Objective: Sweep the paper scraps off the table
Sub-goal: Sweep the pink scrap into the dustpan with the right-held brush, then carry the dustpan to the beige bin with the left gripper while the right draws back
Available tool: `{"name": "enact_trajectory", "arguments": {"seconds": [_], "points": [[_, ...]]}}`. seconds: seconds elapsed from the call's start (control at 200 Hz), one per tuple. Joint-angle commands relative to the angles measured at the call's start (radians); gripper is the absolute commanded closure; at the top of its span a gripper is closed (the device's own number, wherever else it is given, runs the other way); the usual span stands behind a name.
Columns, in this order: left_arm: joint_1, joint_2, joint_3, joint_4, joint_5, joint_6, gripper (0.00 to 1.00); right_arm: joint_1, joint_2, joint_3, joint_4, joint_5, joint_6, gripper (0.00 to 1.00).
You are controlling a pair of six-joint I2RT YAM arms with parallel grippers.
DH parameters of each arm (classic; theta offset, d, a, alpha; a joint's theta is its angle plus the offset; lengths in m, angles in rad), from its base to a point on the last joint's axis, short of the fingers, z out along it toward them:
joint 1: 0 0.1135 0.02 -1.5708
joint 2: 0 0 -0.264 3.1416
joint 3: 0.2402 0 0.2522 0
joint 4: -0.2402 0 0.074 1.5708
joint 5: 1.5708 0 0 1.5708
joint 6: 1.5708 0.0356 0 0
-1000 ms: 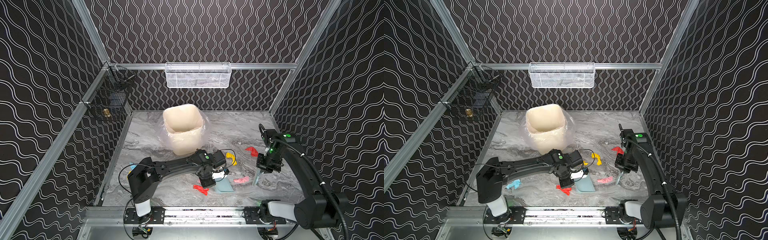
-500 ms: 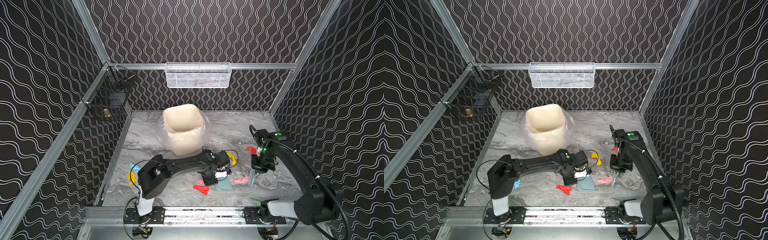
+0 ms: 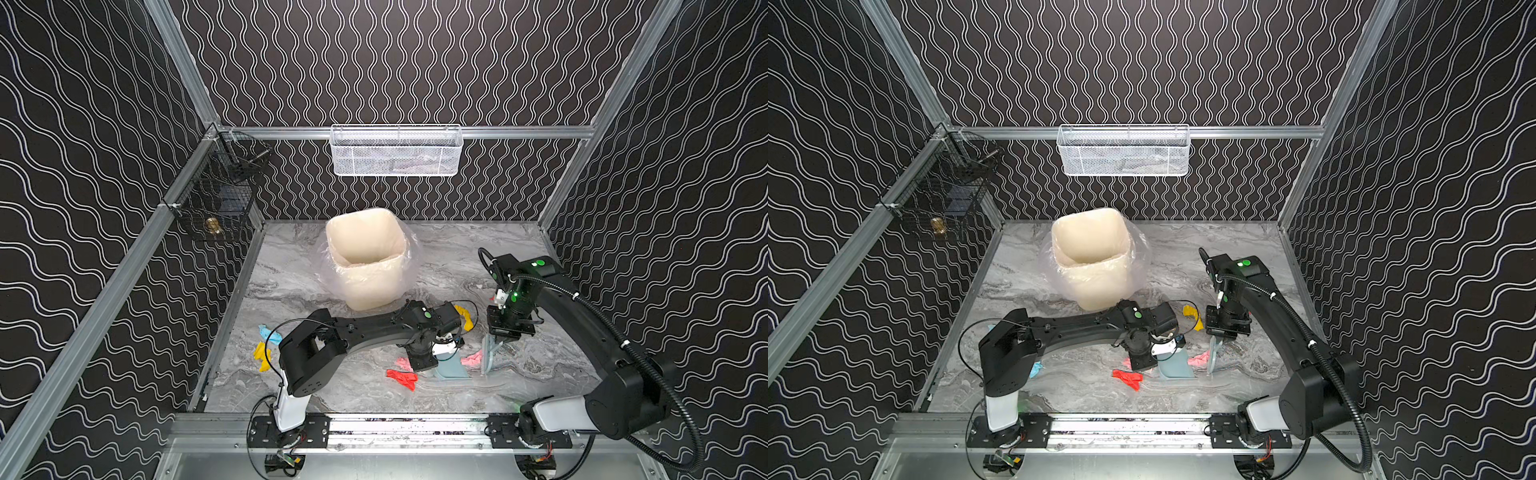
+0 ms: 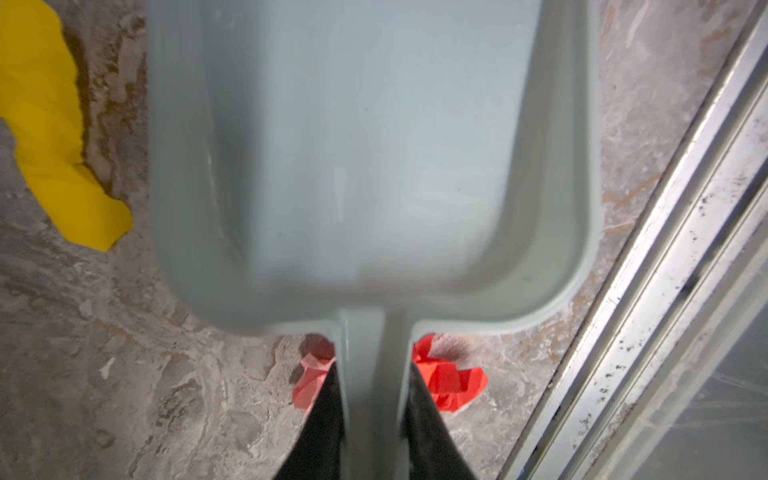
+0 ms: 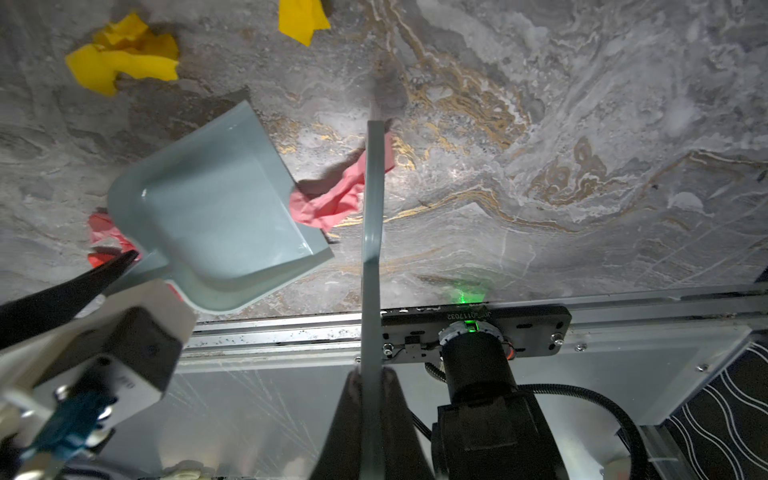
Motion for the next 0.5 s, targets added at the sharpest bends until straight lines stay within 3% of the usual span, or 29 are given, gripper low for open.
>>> {"name": "enact_trajectory", "arguments": {"seconds": [0.0, 0.37, 0.496], "points": [[0.0, 0.004, -0.008, 0.028, 0.017, 0.001, 0.89, 0.03, 0.007, 0.016, 0.007, -0.047, 0.02, 1.0], [0.0, -0.005, -0.045, 0.082, 0.024, -0.015, 0.9, 0.156, 0.024, 0.064, 0.051, -0.155, 0.066, 1.0], [0.0, -0.018, -0.061, 0.109, 0.021, -0.03, 0.9, 0.154, 0.013, 0.105, 0.001, -0.116, 0.074, 1.0]]}}
